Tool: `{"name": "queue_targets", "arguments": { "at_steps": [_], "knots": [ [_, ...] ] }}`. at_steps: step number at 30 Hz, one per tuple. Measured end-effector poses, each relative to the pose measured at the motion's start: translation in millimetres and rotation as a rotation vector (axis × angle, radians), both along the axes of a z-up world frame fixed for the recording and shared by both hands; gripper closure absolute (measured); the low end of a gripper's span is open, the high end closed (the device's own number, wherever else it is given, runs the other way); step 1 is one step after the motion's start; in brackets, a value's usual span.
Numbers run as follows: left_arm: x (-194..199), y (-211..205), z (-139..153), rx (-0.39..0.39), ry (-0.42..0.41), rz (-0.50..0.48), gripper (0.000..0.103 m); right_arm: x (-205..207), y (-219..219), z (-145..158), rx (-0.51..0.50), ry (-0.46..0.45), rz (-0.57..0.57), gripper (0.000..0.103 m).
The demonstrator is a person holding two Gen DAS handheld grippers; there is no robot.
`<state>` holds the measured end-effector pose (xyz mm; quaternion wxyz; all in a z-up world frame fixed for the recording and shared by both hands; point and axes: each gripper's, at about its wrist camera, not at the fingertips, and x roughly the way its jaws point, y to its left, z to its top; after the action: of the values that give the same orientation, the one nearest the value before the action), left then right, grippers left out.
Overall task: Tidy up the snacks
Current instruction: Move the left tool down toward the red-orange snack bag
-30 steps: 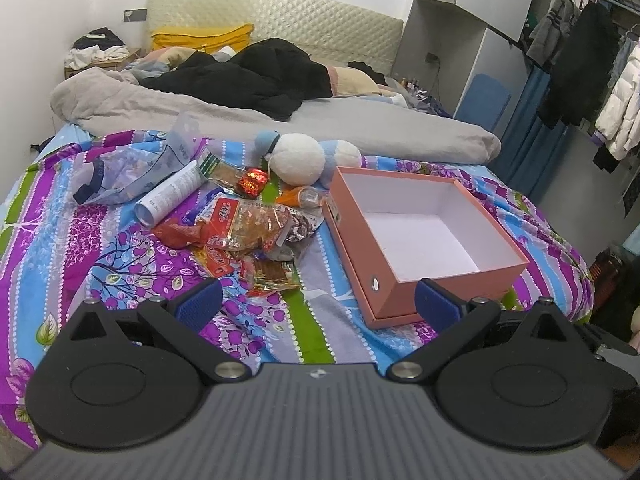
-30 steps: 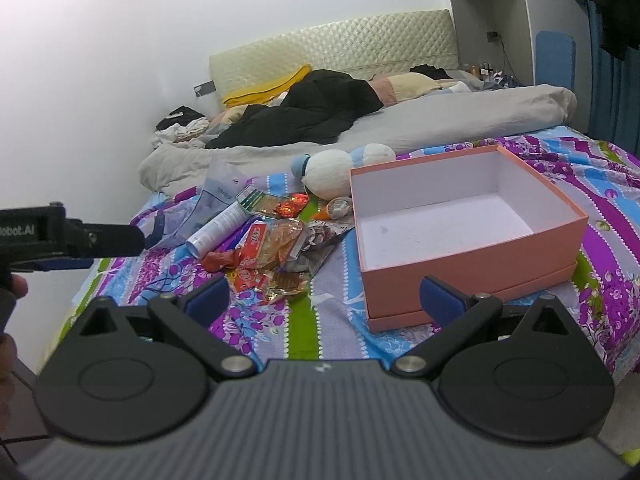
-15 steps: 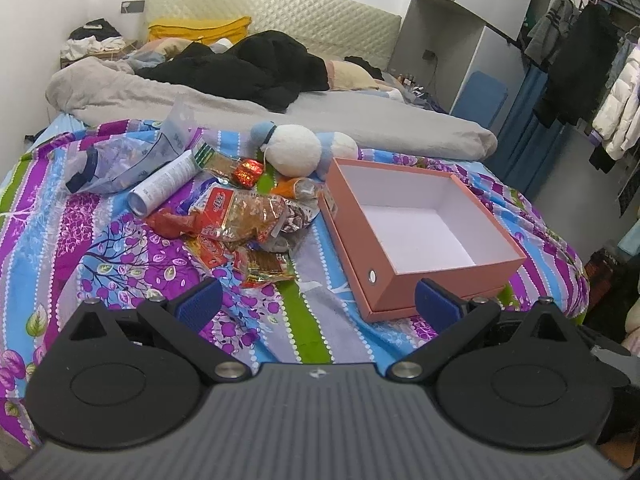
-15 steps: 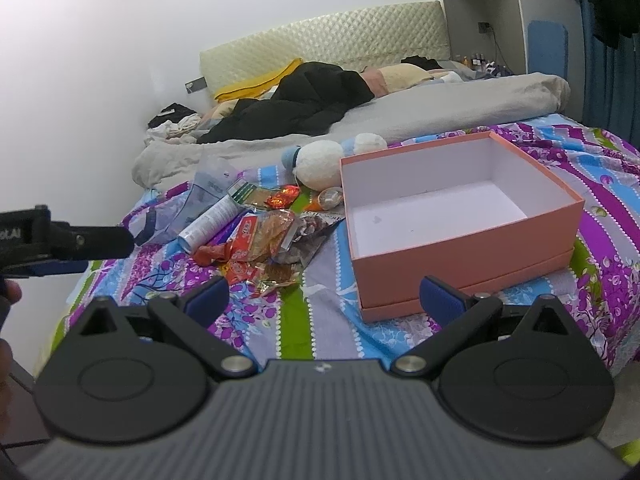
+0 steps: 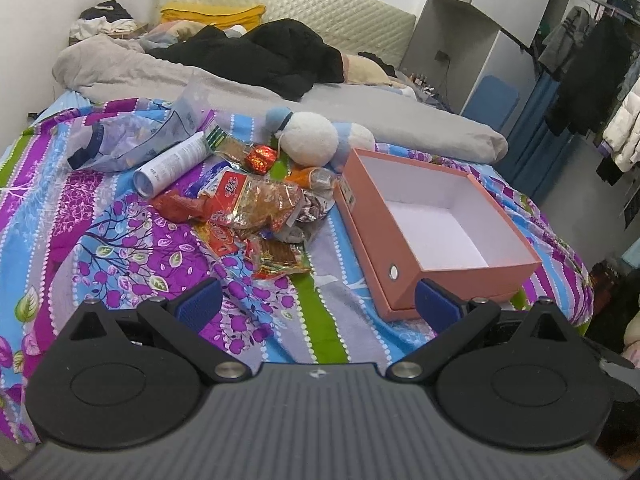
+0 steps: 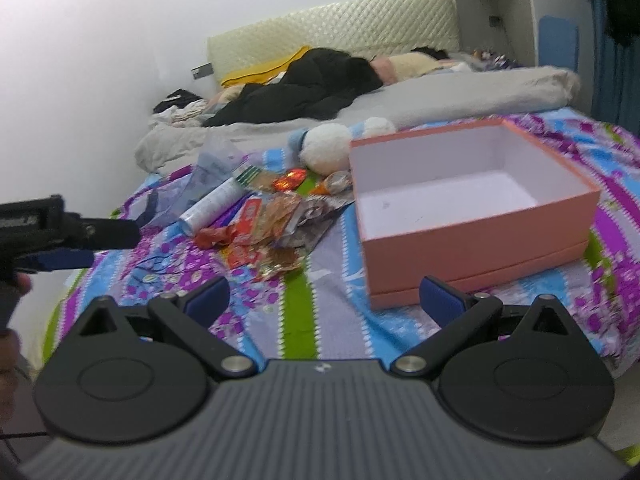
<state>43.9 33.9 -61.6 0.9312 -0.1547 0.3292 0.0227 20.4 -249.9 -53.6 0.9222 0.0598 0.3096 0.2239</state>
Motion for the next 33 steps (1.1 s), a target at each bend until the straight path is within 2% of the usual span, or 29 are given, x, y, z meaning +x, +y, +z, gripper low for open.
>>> {"name": "queue_targets", "arguments": {
  "at_steps": [4,8,13,19,22,25,29,33],
  "knots": [
    [11.8,10.0,-13.6,0.001,0.013,0.007,0.0,3.3,6.7,-5.5,-0.012,-0.001,0.038,0.0],
    [23.0,23.0,-24.4,-0.026,0.03,-0.002,0.0,9.8,17.6,-10.2,0.008,0.004,0.092,0.007],
    [33.7,36.5,-33.6,-0.008,0.038,0.002,0.0,19.5,35.8,-16.5,0.011,0.004,0.147,0.007],
    [56.4,55.3,-52.6,0.007,0.056,0.006,0.0,26.1,55.6,-23.1,-0.009,-0.04,0.199,0.007],
    [66.7,61.3,-60.3,0.023,0.033,-0.038,0.0,34.5,62.8,-30.8,0.024,-0.013,0.229,0.007],
    [80.0,69.0,-70.9,0.021,0.02,-0.074,0.0,41.1,79.5,-39.1,-0.012,-0.009,0.263,0.007],
    [99.0,79.5,-88.0,0.002,0.012,-0.08,0.0,46.9,107.0,-54.9,-0.127,-0.06,0.35,0.007],
    [124.9,88.4,-108.2,0.004,0.033,-0.089,0.0,64.0,123.1,-74.5,-0.129,-0.013,0.41,0.007]
  ]
}}
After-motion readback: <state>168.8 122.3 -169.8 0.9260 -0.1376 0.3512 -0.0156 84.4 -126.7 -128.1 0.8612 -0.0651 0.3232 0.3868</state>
